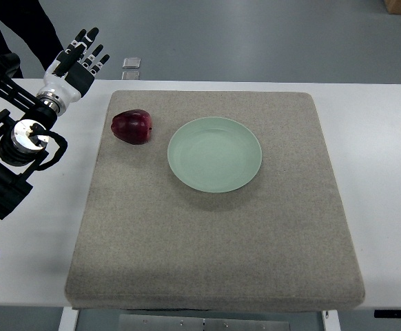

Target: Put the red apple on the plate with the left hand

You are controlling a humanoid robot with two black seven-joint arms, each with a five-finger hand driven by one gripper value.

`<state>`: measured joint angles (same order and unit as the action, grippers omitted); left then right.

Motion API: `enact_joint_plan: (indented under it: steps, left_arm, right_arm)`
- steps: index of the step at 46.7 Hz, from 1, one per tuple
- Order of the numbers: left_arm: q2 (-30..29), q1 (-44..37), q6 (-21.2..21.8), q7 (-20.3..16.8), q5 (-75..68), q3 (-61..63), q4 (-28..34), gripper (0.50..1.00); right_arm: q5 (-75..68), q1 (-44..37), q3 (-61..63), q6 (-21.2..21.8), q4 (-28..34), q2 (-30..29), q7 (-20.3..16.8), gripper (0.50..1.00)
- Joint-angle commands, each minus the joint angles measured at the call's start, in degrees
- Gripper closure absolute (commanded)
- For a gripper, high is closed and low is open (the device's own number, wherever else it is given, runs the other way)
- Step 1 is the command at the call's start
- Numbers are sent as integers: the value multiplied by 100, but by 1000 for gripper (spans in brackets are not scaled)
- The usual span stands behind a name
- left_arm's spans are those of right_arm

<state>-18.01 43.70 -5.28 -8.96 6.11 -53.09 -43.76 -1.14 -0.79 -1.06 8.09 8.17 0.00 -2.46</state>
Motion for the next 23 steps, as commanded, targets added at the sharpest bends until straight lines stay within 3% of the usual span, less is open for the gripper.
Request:
enact_joint_plan:
  steps: [1,23]
  left_arm:
    - [-1,-2,1,0,-4,0,-10,500]
    - [-1,-2,-52,0,-4,26,-10,500]
  right_arm:
    - [0,0,0,0,1,0,0,570]
    - [0,0,0,0,1,0,0,570]
